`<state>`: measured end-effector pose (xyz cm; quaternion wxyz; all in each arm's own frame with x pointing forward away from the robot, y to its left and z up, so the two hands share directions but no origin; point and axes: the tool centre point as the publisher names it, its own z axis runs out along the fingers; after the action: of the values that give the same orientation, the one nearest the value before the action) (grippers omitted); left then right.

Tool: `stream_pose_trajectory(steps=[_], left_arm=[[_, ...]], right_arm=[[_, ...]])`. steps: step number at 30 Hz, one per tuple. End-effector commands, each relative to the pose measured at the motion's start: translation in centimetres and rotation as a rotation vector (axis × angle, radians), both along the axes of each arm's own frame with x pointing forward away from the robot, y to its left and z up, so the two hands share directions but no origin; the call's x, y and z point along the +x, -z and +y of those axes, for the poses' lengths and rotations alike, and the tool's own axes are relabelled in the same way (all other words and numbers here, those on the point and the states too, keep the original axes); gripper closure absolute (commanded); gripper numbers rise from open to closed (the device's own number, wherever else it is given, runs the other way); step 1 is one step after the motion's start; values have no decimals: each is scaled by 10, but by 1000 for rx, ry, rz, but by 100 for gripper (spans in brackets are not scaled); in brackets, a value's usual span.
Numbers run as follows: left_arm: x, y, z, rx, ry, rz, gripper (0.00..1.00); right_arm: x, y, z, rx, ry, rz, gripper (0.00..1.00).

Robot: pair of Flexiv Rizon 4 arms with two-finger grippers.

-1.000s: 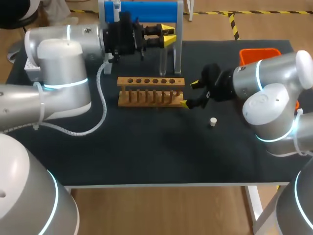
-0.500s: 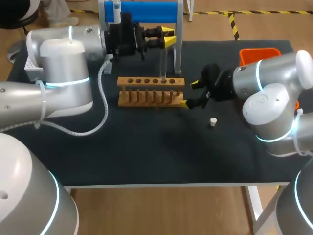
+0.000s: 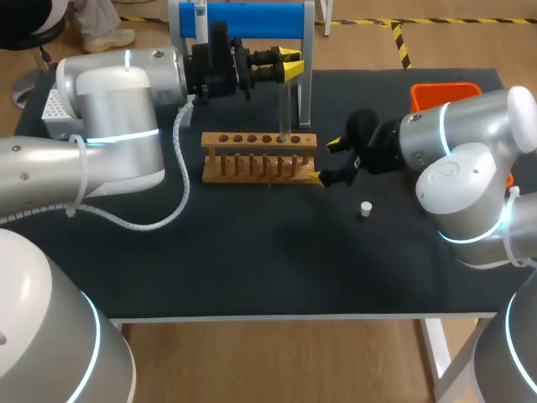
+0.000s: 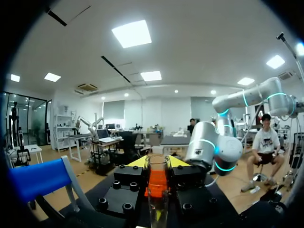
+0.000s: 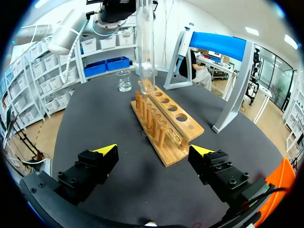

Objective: Invert the test tube, pick up the pipette, mount the tip to pipette, aspirate from beaker and dispense into the tube, eject the tip, return the pipette, and cap with the stopper.

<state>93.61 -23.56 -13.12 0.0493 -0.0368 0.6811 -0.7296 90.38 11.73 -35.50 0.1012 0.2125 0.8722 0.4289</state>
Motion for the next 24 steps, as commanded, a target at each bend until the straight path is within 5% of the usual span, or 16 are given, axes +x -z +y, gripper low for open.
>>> stream_pose_trajectory(steps=[1,24], left_arm=[[11,4,4,3,18,14,100],[34,37,16,66,-17,17,100]], right_arm=[[0,0,-1,1,-1,0,0],[0,0,-1,1,-1,0,0]])
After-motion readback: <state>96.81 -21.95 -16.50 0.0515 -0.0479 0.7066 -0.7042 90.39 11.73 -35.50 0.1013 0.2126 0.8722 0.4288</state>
